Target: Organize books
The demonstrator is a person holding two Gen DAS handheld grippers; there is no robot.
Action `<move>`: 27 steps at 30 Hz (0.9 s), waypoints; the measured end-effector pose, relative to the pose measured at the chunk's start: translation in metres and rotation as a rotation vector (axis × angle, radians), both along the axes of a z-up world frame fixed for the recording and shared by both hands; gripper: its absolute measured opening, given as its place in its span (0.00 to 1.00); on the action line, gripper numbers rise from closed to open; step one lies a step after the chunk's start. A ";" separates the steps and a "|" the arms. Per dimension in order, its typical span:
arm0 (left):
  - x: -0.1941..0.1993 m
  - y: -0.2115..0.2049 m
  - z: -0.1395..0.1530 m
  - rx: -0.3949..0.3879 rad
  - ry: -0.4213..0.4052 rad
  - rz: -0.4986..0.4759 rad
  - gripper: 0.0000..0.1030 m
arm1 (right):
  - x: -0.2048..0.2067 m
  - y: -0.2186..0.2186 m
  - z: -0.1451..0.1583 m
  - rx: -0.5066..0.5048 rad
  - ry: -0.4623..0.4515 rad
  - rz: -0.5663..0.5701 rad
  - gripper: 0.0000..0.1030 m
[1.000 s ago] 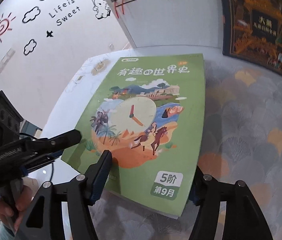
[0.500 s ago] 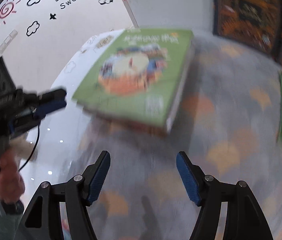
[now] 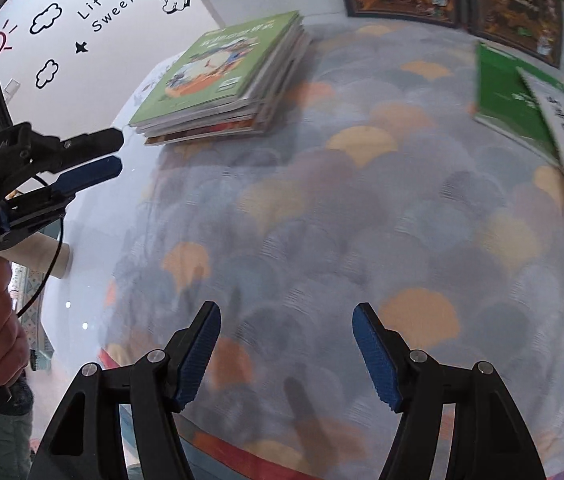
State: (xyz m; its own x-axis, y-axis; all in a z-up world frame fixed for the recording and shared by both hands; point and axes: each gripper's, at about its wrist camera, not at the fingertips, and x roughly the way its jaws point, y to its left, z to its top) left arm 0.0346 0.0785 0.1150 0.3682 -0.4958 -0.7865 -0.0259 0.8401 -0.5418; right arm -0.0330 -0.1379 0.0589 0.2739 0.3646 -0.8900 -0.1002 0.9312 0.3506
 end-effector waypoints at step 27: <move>-0.026 -0.252 -0.014 0.106 0.080 -0.240 0.25 | -0.064 -0.352 0.016 -0.071 0.023 -0.478 0.65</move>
